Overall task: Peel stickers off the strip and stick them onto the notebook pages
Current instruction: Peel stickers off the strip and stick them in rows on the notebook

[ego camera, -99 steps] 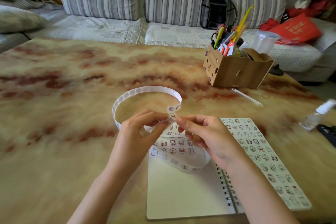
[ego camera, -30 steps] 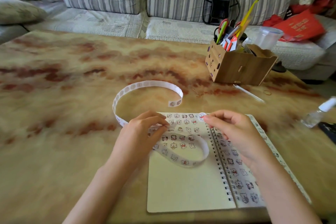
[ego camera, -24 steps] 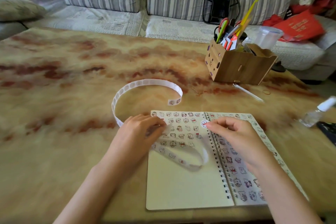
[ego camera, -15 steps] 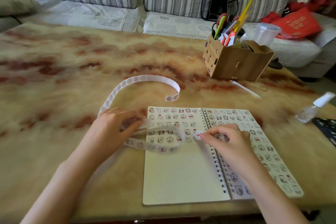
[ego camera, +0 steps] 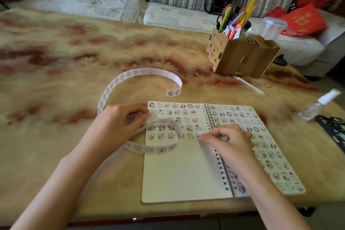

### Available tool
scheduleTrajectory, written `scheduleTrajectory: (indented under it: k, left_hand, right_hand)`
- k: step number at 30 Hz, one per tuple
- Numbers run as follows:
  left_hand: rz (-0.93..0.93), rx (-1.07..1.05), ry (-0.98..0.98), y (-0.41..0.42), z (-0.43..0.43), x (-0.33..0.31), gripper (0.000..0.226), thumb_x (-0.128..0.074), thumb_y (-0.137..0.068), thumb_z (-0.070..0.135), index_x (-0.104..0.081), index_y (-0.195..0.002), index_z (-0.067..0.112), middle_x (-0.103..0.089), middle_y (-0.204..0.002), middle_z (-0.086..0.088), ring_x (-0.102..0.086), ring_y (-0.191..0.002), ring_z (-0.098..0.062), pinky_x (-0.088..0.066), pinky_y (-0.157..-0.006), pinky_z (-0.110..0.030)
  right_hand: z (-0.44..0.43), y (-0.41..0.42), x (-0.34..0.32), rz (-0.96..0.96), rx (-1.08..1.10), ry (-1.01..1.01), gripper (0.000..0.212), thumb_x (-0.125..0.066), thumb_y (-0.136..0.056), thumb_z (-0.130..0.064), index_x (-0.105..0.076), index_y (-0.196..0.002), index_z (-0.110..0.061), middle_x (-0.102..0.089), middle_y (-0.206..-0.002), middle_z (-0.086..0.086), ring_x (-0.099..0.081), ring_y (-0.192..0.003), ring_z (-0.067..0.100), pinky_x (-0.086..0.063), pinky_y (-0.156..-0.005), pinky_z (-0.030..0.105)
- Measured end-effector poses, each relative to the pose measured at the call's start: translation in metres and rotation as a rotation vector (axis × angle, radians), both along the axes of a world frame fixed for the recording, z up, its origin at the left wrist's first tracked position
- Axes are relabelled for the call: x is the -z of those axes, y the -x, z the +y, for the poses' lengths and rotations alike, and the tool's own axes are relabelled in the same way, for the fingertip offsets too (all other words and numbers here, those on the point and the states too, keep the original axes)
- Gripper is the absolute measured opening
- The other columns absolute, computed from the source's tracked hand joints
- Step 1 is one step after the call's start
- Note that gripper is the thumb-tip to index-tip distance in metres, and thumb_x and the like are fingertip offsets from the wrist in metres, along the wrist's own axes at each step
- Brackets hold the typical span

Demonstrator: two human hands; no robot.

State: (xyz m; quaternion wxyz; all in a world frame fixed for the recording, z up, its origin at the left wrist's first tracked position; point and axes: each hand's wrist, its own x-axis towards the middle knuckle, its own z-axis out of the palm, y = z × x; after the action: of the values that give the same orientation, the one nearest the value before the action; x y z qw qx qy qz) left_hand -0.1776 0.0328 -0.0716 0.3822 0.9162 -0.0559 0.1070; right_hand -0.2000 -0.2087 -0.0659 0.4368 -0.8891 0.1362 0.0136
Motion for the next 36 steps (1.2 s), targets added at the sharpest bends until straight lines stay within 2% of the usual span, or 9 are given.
scheduleTrajectory:
  k: [3,6,8,14,17,21,26,33,36]
  left_hand:
    - [0.007,0.0,0.035,0.0,-0.001,0.001,0.014,-0.066,-0.084,0.026,-0.072,-0.096,0.028,-0.063,-0.087,0.029,-0.06,-0.087,0.006,-0.042,-0.077,-0.004]
    - [0.014,0.004,0.058,0.001,-0.003,0.002,0.01,-0.066,-0.083,0.027,-0.071,-0.091,0.031,-0.067,-0.085,0.026,-0.06,-0.085,0.004,-0.051,-0.08,-0.023]
    - [0.014,0.005,0.059,0.001,-0.004,0.002,0.009,-0.066,-0.083,0.027,-0.071,-0.09,0.031,-0.067,-0.084,0.025,-0.061,-0.084,0.002,-0.052,-0.08,-0.029]
    - [0.03,-0.015,0.04,0.0,-0.005,0.003,0.011,-0.066,-0.084,0.027,-0.071,-0.092,0.031,-0.068,-0.089,0.021,-0.064,-0.089,-0.004,-0.051,-0.082,-0.027]
    - [0.049,-0.018,0.032,0.0,-0.005,0.004,0.009,-0.067,-0.084,0.028,-0.071,-0.091,0.031,-0.07,-0.092,0.019,-0.065,-0.089,-0.005,-0.052,-0.082,-0.031]
    - [0.074,-0.013,-0.014,0.0,-0.005,0.004,0.011,-0.067,-0.083,0.029,-0.073,-0.093,0.029,-0.066,-0.08,0.022,-0.066,-0.081,-0.005,-0.053,-0.076,-0.03]
    - [0.094,0.005,-0.054,0.001,-0.003,0.003,0.012,-0.065,-0.084,0.032,-0.072,-0.094,0.03,-0.07,-0.083,0.017,-0.066,-0.08,-0.006,-0.054,-0.076,-0.035]
    - [0.121,0.007,-0.067,0.0,-0.004,0.002,0.01,-0.064,-0.084,0.035,-0.071,-0.091,0.033,-0.07,-0.083,0.017,-0.065,-0.079,-0.008,-0.054,-0.075,-0.036]
    - [0.129,0.005,-0.069,0.0,-0.003,0.002,0.01,-0.063,-0.083,0.036,-0.071,-0.09,0.034,-0.07,-0.081,0.016,-0.065,-0.077,-0.008,-0.054,-0.074,-0.036]
  right_hand:
    - [0.001,-0.001,0.001,-0.015,0.008,0.011,0.018,-0.075,-0.077,-0.034,-0.071,-0.07,-0.018,-0.046,-0.105,-0.016,-0.024,-0.108,0.012,-0.019,-0.094,0.034]
    - [0.002,-0.002,0.002,-0.029,0.016,0.016,0.019,-0.075,-0.078,-0.033,-0.071,-0.07,-0.016,-0.045,-0.101,-0.02,-0.022,-0.106,0.011,-0.019,-0.093,0.032]
    - [0.002,-0.002,0.002,-0.035,0.023,0.023,0.019,-0.075,-0.078,-0.033,-0.071,-0.071,-0.015,-0.044,-0.1,-0.022,-0.022,-0.105,0.011,-0.019,-0.094,0.032]
    - [0.002,-0.002,0.005,-0.056,0.012,0.055,0.017,-0.072,-0.08,-0.032,-0.069,-0.073,-0.016,-0.044,-0.1,-0.02,-0.02,-0.098,0.006,-0.02,-0.1,0.036]
    - [0.002,-0.003,0.007,-0.08,0.008,0.1,0.017,-0.071,-0.081,-0.033,-0.068,-0.073,-0.017,-0.046,-0.102,-0.015,-0.021,-0.099,0.007,-0.019,-0.098,0.034]
    - [0.004,-0.005,0.013,-0.127,0.003,0.201,0.017,-0.069,-0.081,-0.033,-0.065,-0.07,-0.021,-0.046,-0.102,-0.012,-0.019,-0.091,0.006,-0.015,-0.088,0.027]
    - [0.006,-0.006,0.017,-0.175,-0.029,0.352,0.016,-0.066,-0.082,-0.036,-0.061,-0.071,-0.025,-0.043,-0.098,-0.013,-0.017,-0.087,0.005,-0.01,-0.073,0.022]
    - [0.004,-0.007,0.014,-0.12,-0.047,0.334,0.019,-0.068,-0.08,-0.038,-0.058,-0.069,-0.027,-0.04,-0.1,-0.012,-0.017,-0.092,0.007,-0.011,-0.08,0.022]
    - [0.003,-0.008,0.012,-0.129,-0.043,0.288,0.02,-0.072,-0.078,-0.036,-0.053,-0.079,-0.028,-0.034,-0.103,-0.01,-0.016,-0.094,0.005,-0.014,-0.086,0.023]
